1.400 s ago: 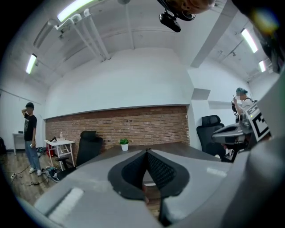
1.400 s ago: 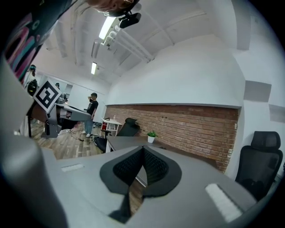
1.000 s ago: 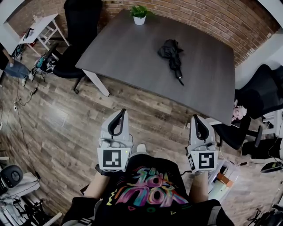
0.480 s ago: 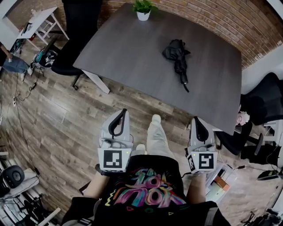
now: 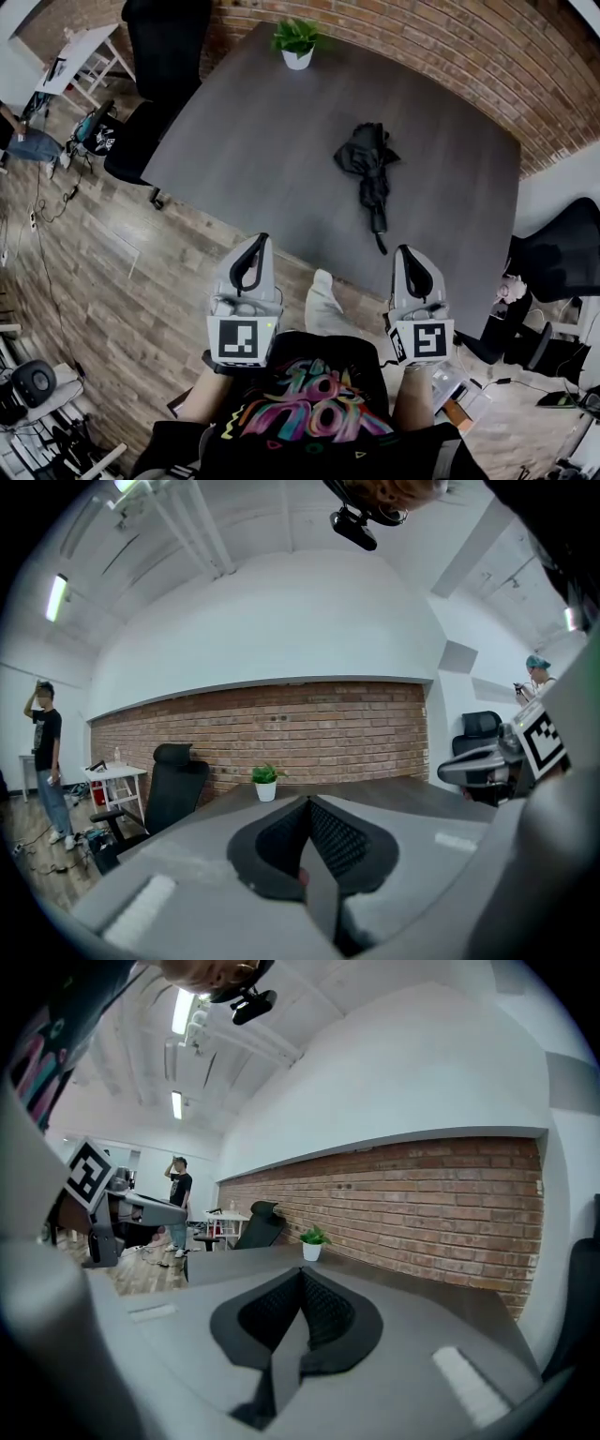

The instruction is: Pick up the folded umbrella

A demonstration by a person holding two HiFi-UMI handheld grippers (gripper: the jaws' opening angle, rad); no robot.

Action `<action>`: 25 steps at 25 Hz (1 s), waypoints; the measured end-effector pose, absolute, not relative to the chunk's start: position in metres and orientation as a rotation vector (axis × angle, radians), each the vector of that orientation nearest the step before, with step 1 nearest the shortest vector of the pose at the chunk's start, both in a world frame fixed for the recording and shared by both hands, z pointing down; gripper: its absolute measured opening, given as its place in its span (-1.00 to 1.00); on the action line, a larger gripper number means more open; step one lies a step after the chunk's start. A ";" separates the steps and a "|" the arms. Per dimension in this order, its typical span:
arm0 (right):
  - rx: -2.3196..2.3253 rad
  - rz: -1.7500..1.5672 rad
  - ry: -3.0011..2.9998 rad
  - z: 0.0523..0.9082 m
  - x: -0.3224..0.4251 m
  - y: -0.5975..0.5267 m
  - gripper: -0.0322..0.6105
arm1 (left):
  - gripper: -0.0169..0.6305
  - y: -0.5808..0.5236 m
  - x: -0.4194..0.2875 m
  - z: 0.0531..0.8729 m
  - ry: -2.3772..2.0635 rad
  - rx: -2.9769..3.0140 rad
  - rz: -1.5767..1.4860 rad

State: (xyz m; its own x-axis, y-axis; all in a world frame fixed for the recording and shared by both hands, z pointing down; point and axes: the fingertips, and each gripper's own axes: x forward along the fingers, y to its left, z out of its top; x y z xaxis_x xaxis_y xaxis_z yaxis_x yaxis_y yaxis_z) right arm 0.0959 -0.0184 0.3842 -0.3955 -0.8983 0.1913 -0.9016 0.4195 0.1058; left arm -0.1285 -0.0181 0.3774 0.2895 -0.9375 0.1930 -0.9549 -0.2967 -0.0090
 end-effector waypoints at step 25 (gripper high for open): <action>1.665 0.060 -2.457 0.360 0.145 -0.174 -0.89 | -0.95 -0.192 -0.063 0.352 -1.688 2.551 0.246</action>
